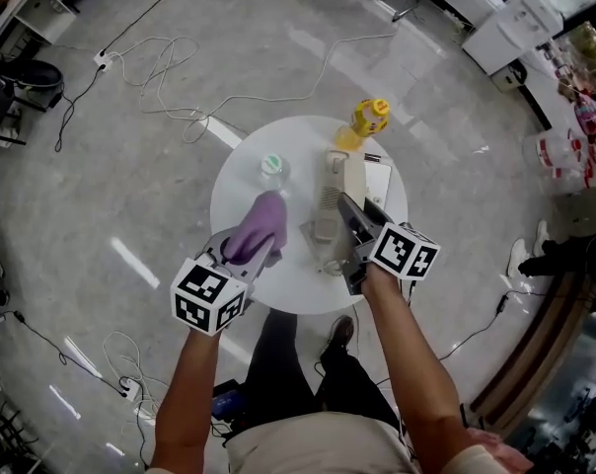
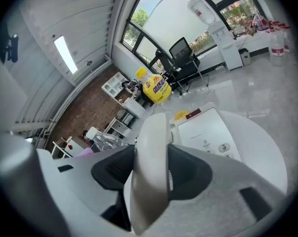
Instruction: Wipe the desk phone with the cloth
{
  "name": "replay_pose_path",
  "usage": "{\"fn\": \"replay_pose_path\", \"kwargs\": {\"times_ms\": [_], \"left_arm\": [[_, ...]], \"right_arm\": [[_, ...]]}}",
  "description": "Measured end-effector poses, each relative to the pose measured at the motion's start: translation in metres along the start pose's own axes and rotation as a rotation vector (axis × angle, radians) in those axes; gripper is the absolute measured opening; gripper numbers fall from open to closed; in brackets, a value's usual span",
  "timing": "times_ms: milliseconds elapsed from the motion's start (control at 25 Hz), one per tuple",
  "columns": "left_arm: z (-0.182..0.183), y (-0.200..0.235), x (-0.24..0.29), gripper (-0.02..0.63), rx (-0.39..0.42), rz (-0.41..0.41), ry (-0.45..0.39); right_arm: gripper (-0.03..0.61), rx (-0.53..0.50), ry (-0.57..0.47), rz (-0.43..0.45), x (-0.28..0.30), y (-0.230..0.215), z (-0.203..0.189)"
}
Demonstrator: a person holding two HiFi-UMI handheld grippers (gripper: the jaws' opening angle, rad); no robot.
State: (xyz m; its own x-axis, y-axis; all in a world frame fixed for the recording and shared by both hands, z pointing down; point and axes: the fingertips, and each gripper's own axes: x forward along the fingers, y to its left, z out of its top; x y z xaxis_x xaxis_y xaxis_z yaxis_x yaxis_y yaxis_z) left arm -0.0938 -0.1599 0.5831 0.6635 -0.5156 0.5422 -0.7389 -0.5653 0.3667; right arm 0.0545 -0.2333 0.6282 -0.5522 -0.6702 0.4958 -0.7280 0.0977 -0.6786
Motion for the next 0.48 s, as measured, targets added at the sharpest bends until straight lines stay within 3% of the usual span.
{"fn": "replay_pose_path", "kwargs": {"times_ms": [480], "left_arm": [[-0.030,0.026,0.020,0.072,-0.055,0.006,0.042]], "right_arm": [[0.195,-0.088,0.015,-0.089,0.049,-0.021,-0.009]]}}
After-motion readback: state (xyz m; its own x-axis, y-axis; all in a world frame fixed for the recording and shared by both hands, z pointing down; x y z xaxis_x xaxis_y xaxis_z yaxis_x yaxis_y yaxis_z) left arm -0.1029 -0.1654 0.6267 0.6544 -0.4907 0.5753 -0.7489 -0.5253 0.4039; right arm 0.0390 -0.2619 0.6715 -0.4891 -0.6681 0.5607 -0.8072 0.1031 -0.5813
